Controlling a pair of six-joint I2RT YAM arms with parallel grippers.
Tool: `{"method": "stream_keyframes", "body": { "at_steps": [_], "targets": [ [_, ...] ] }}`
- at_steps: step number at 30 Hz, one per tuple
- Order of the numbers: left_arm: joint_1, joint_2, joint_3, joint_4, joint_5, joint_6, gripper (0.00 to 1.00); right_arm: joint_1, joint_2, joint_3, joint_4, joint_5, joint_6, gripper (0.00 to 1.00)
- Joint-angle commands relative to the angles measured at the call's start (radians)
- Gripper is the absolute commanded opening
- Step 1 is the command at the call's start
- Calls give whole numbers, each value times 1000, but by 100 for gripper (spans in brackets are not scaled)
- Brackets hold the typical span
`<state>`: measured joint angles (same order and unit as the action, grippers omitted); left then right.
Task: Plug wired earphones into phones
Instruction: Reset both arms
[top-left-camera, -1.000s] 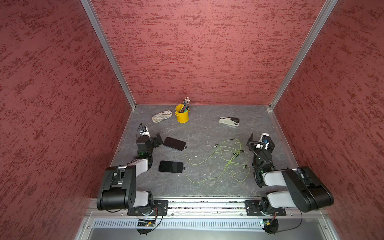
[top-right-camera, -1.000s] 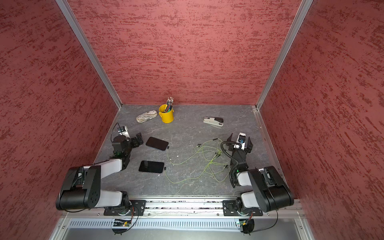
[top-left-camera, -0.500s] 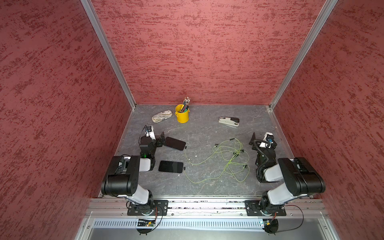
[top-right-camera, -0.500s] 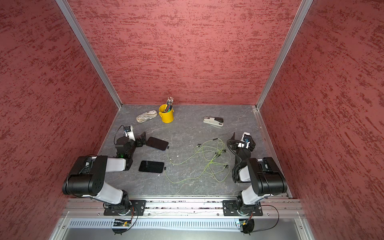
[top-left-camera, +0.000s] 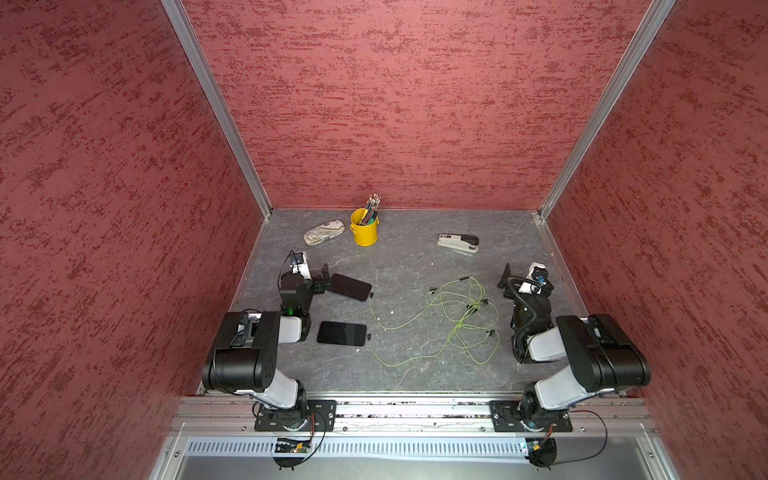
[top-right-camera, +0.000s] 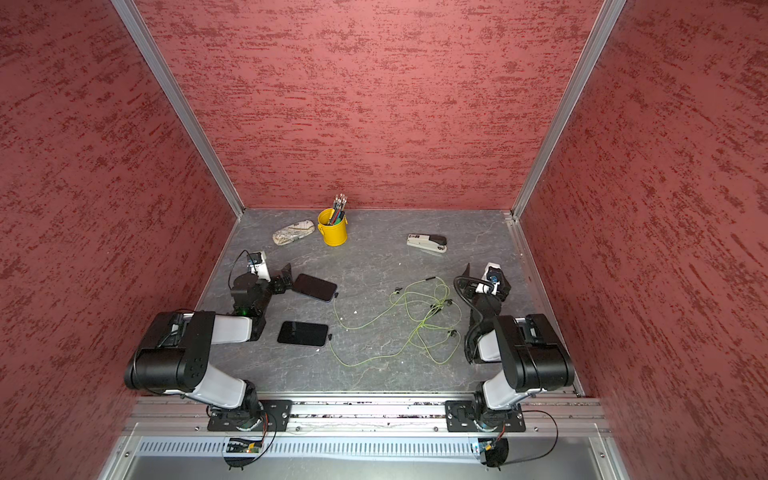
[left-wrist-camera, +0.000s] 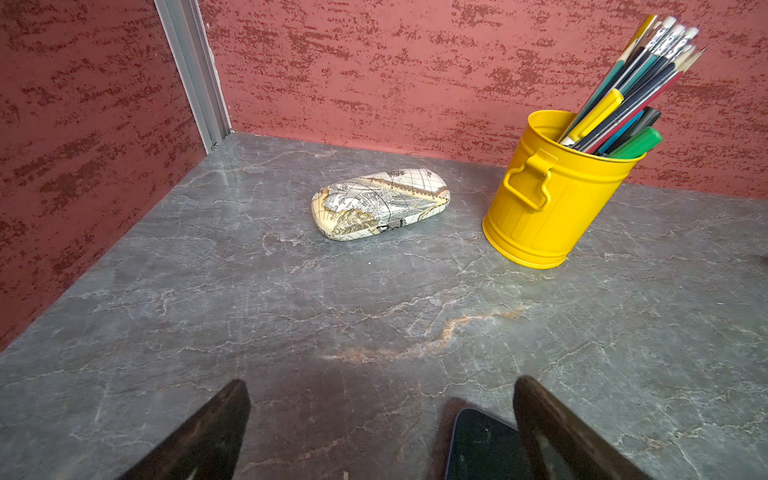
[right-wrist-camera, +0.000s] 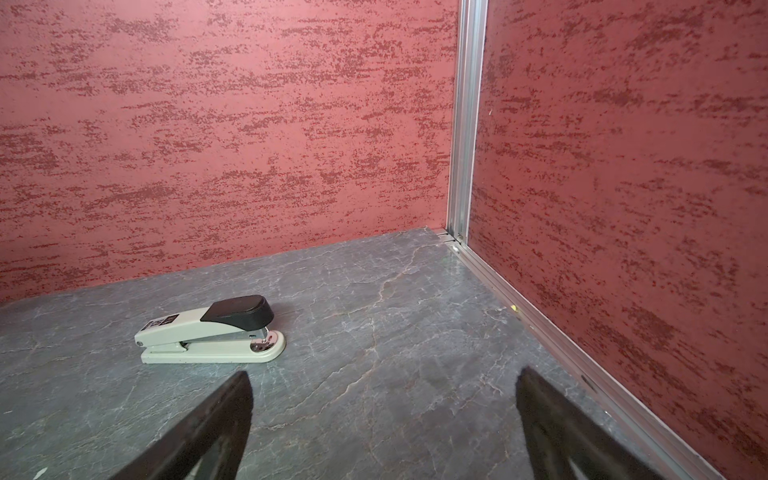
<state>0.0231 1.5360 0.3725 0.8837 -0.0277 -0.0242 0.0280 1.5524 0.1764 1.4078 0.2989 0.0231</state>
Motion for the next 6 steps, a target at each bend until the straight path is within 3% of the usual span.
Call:
{"method": "stream_keyframes", "body": {
  "at_steps": [1,6],
  "targets": [
    [-3,-3,2,20,-6,20,100,-5,3,16,-8,5,11,99],
    [-4,-2,2,20,-5,19,100,-5,-1,5,15,23,14,99]
  ]
}}
